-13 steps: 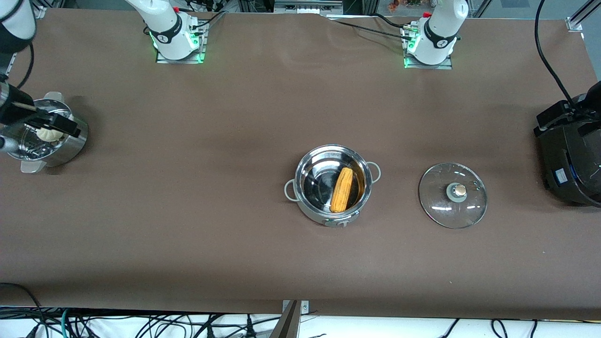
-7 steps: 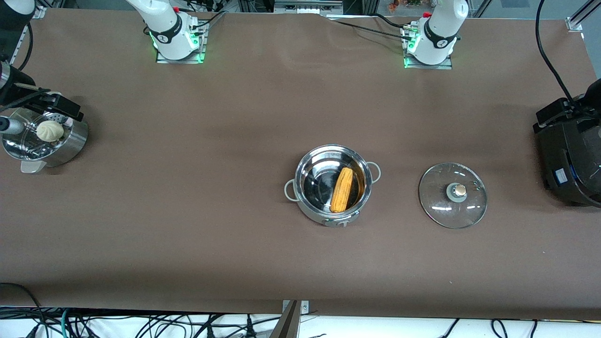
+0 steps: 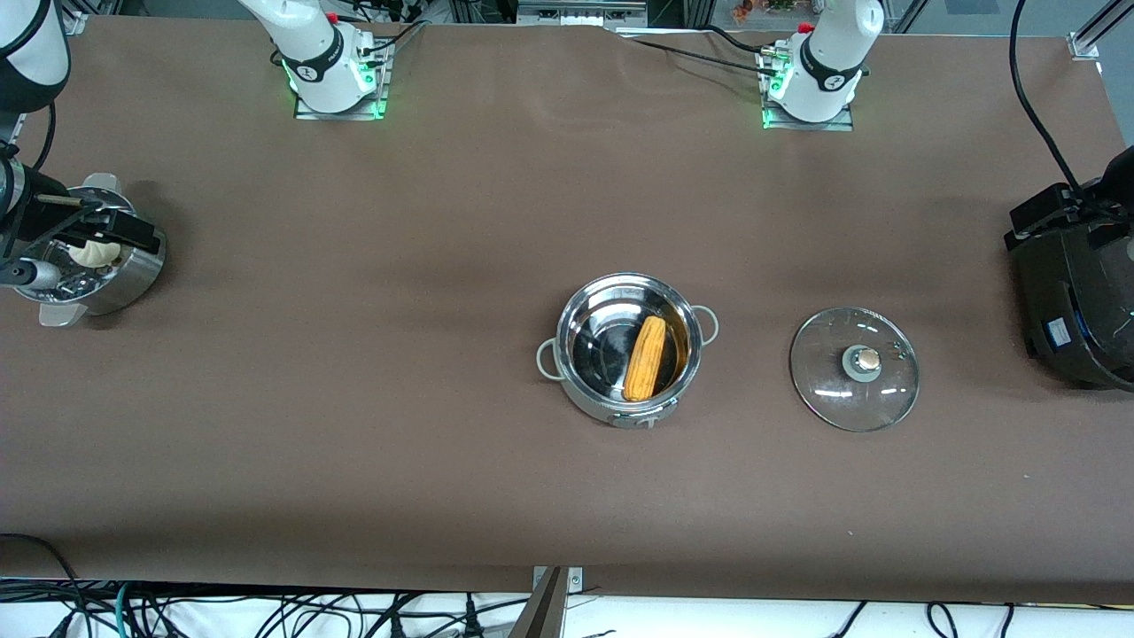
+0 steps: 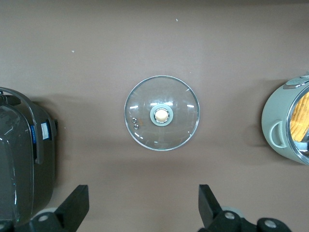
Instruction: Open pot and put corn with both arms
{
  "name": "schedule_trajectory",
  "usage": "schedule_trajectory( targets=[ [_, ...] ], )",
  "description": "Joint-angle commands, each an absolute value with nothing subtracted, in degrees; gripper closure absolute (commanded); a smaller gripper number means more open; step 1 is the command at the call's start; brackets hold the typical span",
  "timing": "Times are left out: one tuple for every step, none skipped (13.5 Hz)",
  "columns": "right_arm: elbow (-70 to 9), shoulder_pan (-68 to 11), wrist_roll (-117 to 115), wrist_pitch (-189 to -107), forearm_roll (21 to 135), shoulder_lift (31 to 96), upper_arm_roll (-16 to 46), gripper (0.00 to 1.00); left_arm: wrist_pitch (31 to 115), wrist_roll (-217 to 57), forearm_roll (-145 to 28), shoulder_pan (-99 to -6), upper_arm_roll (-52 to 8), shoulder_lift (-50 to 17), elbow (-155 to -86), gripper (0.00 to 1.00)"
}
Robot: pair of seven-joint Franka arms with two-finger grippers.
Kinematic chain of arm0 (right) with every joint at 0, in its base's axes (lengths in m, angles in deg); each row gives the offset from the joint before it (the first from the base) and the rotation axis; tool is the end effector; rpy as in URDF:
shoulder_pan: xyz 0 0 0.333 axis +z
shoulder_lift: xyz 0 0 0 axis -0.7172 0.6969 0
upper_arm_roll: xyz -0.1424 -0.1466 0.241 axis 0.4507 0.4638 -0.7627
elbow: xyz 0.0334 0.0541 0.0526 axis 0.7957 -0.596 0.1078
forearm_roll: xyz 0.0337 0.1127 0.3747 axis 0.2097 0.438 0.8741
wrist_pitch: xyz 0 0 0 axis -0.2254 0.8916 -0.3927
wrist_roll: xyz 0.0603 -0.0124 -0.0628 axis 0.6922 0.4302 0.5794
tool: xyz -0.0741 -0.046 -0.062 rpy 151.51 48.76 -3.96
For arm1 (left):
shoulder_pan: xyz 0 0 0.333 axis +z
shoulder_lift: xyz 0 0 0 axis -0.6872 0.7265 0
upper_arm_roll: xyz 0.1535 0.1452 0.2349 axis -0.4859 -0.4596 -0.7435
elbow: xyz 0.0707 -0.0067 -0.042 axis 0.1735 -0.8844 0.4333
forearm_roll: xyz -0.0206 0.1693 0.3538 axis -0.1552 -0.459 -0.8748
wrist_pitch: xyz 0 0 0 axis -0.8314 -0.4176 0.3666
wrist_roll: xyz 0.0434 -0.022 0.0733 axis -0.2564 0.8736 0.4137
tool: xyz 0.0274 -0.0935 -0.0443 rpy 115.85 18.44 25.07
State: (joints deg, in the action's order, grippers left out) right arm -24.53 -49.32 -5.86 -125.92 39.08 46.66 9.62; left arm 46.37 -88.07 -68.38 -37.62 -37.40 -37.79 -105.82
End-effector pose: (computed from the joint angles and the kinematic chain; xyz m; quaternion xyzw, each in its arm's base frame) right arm 0.5838 -0.0397 0.5419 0.9980 -0.0266 -0.0543 0.0162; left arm 0.5767 0.0313 0.6217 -0.9999 -0.0116 -0.0046 0.0066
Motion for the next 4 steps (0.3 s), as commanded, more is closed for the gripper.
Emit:
schedule_trajectory(
  targets=[
    [-22.80, -50.30, -4.71, -125.13, 38.50, 47.24, 8.54, 0.00, 45.08, -88.08, -67.25, -37.78, -37.75, -37.75, -104.61, 0.00],
    [-22.80, -50.39, -4.71, -125.13, 38.50, 47.41, 8.54, 0.00, 44.91, -88.08, -67.25, -37.78, -37.75, -37.75, -104.61, 0.00],
    [-22.80, -50.39, -4.62, -125.22, 38.50, 47.42, 8.54, 0.00, 44.82, -88.08, -67.25, -37.78, -37.75, -37.75, -104.61, 0.00],
    [-22.80, -50.39, -4.62, -125.22, 38.50, 47.50, 8.54, 0.00, 44.82, -88.08, -67.25, -37.78, -37.75, -37.75, -104.61, 0.00]
  ],
)
